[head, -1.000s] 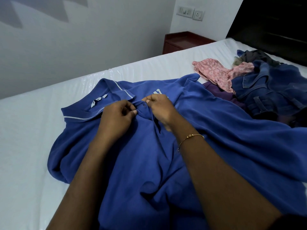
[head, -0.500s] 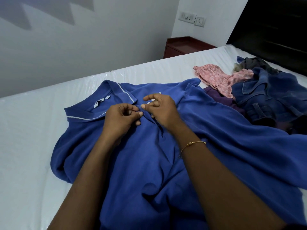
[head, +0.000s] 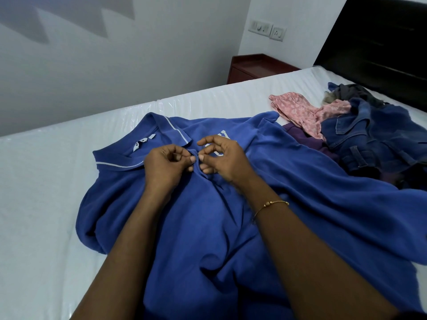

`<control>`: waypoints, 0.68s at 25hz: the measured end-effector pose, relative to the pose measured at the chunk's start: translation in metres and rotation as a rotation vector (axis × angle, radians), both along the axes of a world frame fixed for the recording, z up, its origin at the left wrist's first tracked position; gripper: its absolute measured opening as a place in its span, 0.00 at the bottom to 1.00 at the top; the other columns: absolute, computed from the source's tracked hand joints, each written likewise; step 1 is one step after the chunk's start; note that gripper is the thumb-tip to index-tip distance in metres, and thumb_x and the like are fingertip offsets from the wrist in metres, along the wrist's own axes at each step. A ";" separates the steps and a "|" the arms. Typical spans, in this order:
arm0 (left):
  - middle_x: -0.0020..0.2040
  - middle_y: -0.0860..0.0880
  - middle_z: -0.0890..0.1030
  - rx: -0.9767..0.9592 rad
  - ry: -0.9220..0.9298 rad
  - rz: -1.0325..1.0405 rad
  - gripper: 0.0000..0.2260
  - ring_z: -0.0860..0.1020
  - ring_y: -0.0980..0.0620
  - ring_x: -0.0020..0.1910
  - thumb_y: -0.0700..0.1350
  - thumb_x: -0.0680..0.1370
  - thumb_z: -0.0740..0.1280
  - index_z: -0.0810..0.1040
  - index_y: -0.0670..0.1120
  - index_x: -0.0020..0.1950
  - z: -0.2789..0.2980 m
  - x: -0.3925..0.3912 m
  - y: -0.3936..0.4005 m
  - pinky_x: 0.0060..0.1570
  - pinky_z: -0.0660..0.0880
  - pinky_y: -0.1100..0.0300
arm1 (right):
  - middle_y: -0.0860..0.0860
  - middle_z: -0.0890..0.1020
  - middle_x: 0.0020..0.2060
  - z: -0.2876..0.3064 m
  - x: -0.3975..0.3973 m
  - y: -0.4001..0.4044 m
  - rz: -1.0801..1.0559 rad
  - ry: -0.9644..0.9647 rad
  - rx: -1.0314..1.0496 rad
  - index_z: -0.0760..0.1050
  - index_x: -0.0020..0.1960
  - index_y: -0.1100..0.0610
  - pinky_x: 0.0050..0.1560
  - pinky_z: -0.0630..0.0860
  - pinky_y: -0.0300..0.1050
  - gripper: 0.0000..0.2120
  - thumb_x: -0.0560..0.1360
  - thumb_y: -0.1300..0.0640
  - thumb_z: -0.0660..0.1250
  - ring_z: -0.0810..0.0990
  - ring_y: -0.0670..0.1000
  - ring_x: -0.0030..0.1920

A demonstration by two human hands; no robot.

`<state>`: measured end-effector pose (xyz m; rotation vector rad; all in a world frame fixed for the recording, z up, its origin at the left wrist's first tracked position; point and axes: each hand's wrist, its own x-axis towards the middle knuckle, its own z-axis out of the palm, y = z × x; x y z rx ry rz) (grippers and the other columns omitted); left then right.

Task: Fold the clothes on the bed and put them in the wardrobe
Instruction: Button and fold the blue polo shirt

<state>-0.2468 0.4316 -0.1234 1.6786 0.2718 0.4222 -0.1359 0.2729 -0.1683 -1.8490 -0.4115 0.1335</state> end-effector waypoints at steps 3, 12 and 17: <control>0.35 0.43 0.84 0.044 0.027 0.009 0.06 0.79 0.53 0.31 0.33 0.76 0.75 0.85 0.43 0.42 -0.001 0.001 0.000 0.36 0.76 0.63 | 0.49 0.88 0.45 0.003 -0.002 0.000 0.019 0.010 0.017 0.86 0.77 0.67 0.43 0.94 0.41 0.15 0.92 0.74 0.74 0.90 0.48 0.36; 0.37 0.41 0.85 -0.200 0.048 0.007 0.02 0.81 0.50 0.33 0.34 0.76 0.74 0.85 0.35 0.45 0.008 -0.003 -0.015 0.40 0.80 0.59 | 0.70 0.91 0.57 0.003 0.003 0.011 -0.061 0.095 -0.050 0.82 0.78 0.67 0.46 0.98 0.55 0.19 0.89 0.73 0.77 0.86 0.47 0.30; 0.36 0.43 0.84 -0.242 0.057 0.000 0.05 0.82 0.50 0.34 0.35 0.73 0.78 0.83 0.37 0.43 0.000 0.003 -0.008 0.43 0.81 0.57 | 0.46 0.88 0.42 -0.003 0.007 0.014 -0.079 0.097 -0.069 0.84 0.78 0.65 0.58 1.00 0.67 0.21 0.87 0.73 0.80 0.87 0.42 0.39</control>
